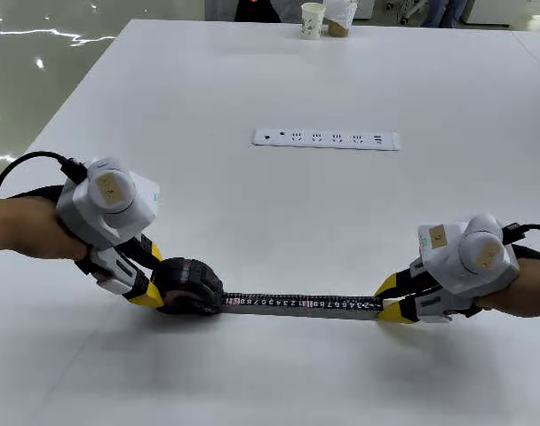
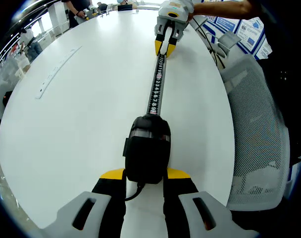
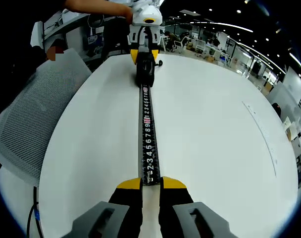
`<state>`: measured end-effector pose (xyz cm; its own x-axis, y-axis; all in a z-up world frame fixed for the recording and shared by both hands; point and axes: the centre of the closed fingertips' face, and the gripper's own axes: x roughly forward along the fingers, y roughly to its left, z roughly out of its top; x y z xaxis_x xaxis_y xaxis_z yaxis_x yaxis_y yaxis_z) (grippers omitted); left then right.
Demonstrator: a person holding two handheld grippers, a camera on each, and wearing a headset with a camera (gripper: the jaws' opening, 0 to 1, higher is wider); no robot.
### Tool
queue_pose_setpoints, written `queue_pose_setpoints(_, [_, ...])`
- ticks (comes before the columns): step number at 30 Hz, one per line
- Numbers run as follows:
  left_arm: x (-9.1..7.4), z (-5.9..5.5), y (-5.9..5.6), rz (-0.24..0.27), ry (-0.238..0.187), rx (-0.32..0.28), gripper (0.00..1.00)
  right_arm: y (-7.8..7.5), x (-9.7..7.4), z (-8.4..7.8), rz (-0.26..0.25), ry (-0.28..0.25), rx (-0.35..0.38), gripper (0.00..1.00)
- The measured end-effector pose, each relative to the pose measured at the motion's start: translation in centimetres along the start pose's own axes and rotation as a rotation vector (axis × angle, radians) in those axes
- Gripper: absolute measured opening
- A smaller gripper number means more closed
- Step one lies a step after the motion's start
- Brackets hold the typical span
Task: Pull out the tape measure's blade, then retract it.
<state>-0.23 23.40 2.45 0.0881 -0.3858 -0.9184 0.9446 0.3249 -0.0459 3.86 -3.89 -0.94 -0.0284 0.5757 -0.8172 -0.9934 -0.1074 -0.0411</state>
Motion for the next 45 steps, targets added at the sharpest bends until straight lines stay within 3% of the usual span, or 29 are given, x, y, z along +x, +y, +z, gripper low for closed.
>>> queue_pose_setpoints(20, [-0.02,0.11,0.02,0.0,-0.009,-0.005,0.24,0.06,-0.12,-0.4,0.006,0.05,-0.003,0.11])
queue_pose_setpoints(36, [-0.01,0.42,-0.02,0.008,-0.019,-0.015,0.26,-0.13,-0.19,-0.43,-0.011,0.056,-0.001,0.13])
queue_pose_setpoints(45, [-0.2,0.32,-0.08,0.02,-0.027,-0.031,0.37,-0.06,-0.9,-0.82,-0.026,0.051,0.025,0.22])
